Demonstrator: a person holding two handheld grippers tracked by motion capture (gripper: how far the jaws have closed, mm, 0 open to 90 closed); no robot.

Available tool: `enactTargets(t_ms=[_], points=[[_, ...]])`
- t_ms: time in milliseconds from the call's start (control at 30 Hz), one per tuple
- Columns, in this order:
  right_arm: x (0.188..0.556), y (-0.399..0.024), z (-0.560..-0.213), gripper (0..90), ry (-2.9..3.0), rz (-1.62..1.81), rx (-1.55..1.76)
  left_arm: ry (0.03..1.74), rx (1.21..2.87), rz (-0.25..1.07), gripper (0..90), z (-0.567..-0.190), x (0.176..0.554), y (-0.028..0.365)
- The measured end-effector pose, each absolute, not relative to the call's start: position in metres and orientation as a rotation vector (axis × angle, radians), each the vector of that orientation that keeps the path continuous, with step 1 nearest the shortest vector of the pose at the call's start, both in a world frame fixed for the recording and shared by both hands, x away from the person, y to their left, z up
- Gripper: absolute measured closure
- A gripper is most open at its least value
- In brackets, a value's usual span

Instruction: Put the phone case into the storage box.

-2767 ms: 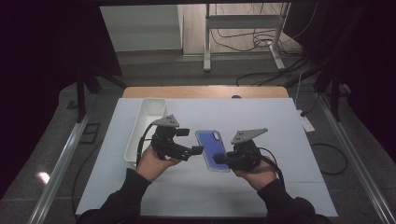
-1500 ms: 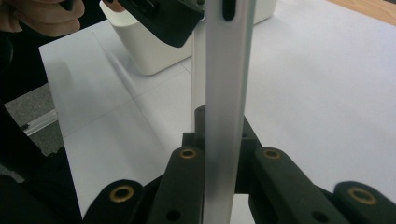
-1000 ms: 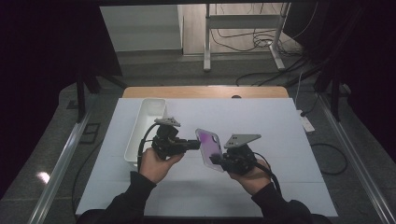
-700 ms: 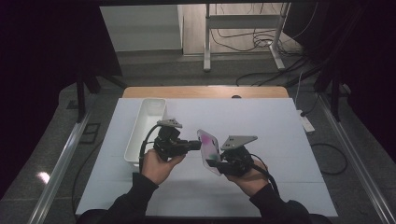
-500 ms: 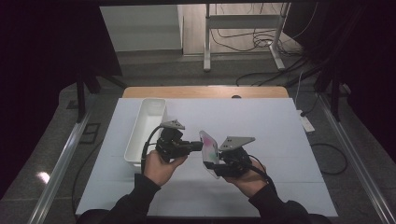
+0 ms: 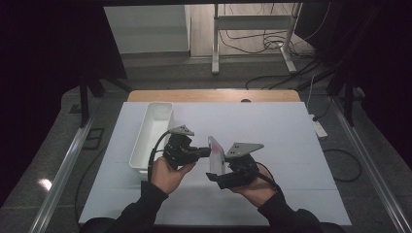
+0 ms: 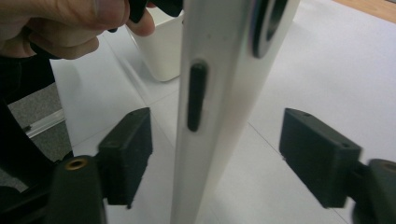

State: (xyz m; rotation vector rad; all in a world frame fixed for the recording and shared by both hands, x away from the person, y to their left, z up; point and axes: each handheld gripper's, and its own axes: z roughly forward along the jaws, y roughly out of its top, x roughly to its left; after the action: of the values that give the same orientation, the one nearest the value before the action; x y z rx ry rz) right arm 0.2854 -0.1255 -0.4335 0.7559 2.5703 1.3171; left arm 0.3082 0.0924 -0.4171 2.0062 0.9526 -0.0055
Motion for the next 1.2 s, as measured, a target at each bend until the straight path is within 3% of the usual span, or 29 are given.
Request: enactTargets(t_ms=[900,1200], points=[[0.290,-0.157,-0.442,0.6,2.650,1.192,0.854,1.007,2.037,0.089,88.5,-0.414,0.322,0.114],[0.290,-0.173,-0.442,0.0,2.630,1.148,0.894,1.028,2.035,0.127,88.5,-0.407,0.329,0.125]])
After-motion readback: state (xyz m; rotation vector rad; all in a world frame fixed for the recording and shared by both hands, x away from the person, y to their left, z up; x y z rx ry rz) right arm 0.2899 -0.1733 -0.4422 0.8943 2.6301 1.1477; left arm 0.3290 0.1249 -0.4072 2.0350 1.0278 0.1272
